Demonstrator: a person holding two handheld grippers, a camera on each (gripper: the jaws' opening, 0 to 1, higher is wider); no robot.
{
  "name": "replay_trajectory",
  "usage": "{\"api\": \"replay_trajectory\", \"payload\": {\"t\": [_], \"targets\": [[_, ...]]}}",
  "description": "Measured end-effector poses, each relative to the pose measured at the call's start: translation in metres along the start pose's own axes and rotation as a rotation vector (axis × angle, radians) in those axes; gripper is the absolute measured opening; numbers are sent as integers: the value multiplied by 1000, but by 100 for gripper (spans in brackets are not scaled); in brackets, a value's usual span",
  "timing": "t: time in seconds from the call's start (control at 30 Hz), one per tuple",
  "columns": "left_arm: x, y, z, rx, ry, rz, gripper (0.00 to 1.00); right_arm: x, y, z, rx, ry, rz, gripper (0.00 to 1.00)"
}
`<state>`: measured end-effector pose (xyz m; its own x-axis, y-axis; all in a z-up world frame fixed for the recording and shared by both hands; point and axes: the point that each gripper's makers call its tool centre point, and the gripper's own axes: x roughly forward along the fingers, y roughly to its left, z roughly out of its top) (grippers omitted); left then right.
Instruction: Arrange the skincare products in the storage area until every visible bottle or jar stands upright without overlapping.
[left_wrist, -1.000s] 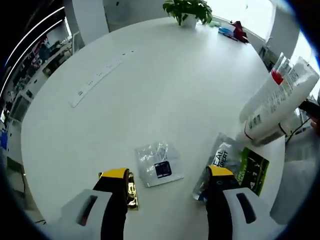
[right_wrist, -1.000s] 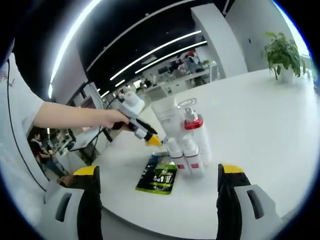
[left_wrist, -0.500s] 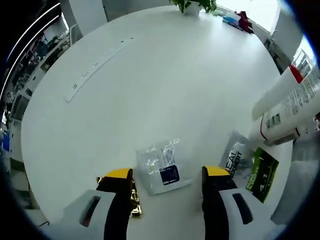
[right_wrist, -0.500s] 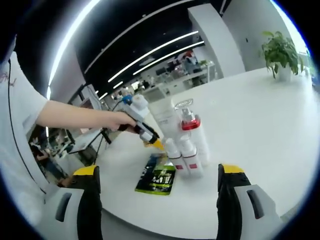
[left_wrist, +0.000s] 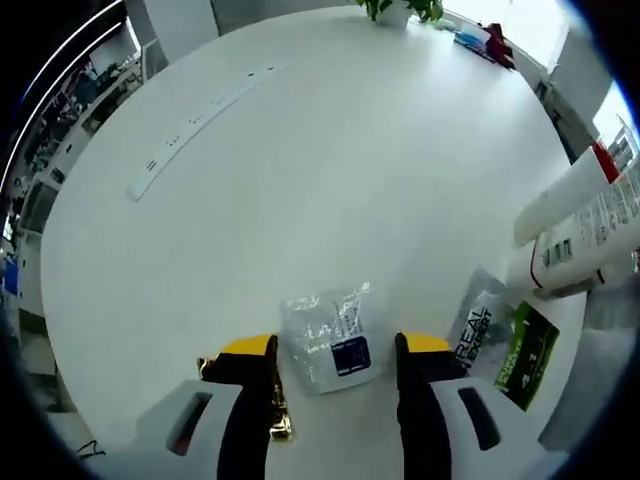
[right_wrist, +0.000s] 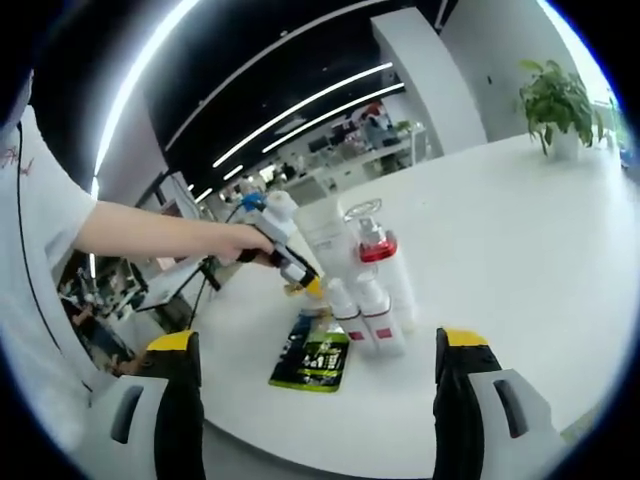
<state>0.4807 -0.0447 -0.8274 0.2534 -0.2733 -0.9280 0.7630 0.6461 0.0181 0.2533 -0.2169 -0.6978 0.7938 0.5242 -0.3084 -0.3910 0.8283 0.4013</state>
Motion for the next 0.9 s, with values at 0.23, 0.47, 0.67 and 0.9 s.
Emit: {"api": "replay_trajectory", "payload": {"t": [0.23,0.47,0.67,0.9], "targets": [[2,1,2,25,9,-8,44,-1,0,0,2,-1,-3,96],[-8,-11,-4,94,17,-13,43,-1,0,1,4,-7,2,96],[-29,-14,-2,147,-1,-1,43,0,4,2,3,-9,25,98],[-48,-11,-7,174,-29,28,43,2,8,-1,-16,11,48,98]]}}
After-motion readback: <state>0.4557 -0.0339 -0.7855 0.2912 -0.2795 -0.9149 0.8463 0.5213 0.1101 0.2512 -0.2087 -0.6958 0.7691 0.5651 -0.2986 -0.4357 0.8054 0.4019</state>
